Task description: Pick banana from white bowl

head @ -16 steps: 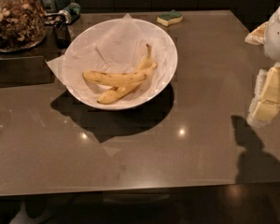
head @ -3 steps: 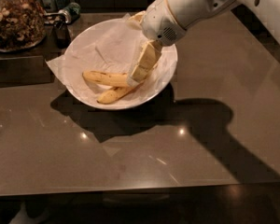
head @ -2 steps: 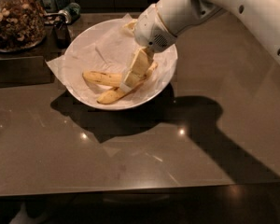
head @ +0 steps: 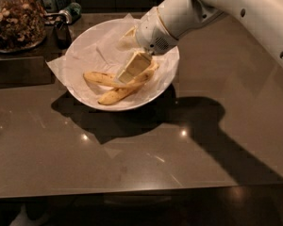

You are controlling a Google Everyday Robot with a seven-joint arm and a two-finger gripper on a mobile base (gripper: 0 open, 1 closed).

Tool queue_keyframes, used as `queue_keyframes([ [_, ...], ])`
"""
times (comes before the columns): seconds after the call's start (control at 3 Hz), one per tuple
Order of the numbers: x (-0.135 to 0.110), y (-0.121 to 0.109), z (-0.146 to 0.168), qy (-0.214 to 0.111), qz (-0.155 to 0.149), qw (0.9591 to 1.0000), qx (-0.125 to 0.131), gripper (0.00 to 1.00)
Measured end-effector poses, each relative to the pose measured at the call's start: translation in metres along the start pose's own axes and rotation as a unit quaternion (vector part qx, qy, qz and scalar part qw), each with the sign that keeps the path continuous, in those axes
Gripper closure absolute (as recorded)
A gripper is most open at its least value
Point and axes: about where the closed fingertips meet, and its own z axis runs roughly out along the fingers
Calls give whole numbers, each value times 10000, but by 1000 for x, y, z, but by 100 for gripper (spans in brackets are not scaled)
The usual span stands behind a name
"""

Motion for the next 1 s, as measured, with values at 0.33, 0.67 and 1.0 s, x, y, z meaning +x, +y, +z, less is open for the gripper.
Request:
queue_keyframes([
  [0.33, 15, -2, 20, -36, 188, 9998, -109, 22],
  [0.67, 29, -1, 37, -11, 362, 9991, -215, 22],
  [1.0, 39, 0, 48, 80, 462, 9985, -293, 30],
])
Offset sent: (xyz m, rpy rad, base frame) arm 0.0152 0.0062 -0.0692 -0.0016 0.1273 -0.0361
